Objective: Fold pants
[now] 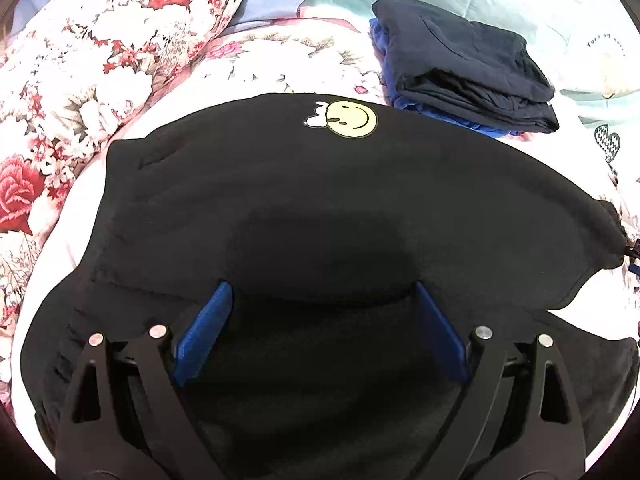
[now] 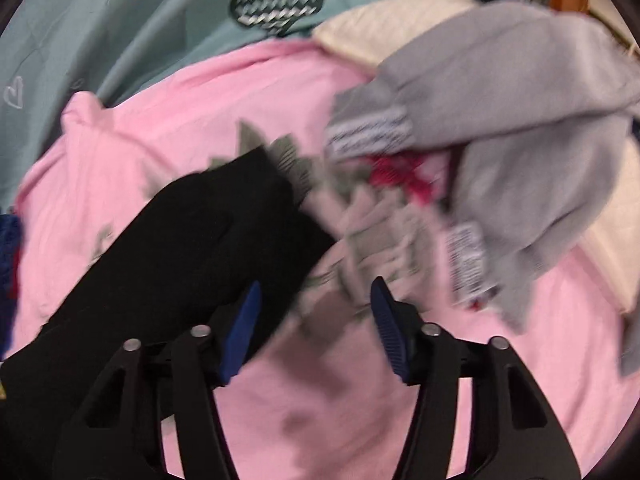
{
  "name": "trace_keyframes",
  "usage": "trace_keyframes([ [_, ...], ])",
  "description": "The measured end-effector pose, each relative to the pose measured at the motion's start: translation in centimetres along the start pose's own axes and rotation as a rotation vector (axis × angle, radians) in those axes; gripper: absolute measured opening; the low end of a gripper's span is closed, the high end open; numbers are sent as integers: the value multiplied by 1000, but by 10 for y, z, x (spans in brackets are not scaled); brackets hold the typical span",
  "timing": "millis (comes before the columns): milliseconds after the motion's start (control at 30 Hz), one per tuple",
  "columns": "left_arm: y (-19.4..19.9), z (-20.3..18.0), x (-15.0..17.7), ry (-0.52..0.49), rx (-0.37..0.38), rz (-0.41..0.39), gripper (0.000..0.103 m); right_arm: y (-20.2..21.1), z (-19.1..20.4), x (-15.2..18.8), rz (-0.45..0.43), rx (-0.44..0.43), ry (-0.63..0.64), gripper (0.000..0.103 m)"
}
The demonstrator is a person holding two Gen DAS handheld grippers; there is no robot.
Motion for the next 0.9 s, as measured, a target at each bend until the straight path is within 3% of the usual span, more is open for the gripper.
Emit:
trace_keyframes([
  [67, -2, 1, 1, -3, -12, 4, 92, -3, 14, 4, -17, -4, 38, 31],
  [100, -4, 2, 2, 0, -13, 12, 92, -2, 22, 6, -25, -1, 67, 17],
  [133, -6, 2, 2, 1, -14, 15, 92, 1, 31, 8, -39, 40, 103, 12],
  [167, -6, 4, 2, 2, -21, 16, 92, 6, 36, 9, -62, 109, 146, 11],
  [233, -4, 6, 1, 7, -33, 7, 92, 15, 34, 12, -98, 157, 166, 11],
  [300, -2, 8, -1, 16, -32, 2, 92, 13, 20, 21, -82, 237, 165, 12],
  [367, -1, 9, -2, 23, -25, 7, 92, 12, 17, 30, -113, 300, 201, 40],
  [400, -1, 9, -2, 20, -26, 12, 92, 15, 18, 34, -144, 379, 227, 62],
  [433, -1, 9, -2, 15, -28, 16, 92, 20, 17, 37, -141, 402, 236, 67],
  [533, 15, 19, -4, 30, -24, -3, 92, 52, 8, 45, -143, 334, 121, 67],
  [600, 27, 31, -7, 47, -36, -25, 93, 78, 5, 52, -165, 244, 68, 68],
  [733, 42, 68, -14, 73, -73, -42, 94, 120, 32, 84, -138, -39, 85, 73],
  [800, 45, 93, -19, 93, -147, -52, 94, 133, 49, 97, -137, -117, 113, 74],
  [900, 39, 125, -26, 118, -268, -35, 94, 142, 76, 121, -118, -238, 128, 92],
])
Point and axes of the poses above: each gripper's, at about its wrist camera, not at the fingertips, and y roughly against the way its jaws point, z to its left, x to its underside, the point moved 2 cm from there along -y, roughly the way its jaws point, and after that the axes turned 2 degrees about -y, right-handed, at the moved point
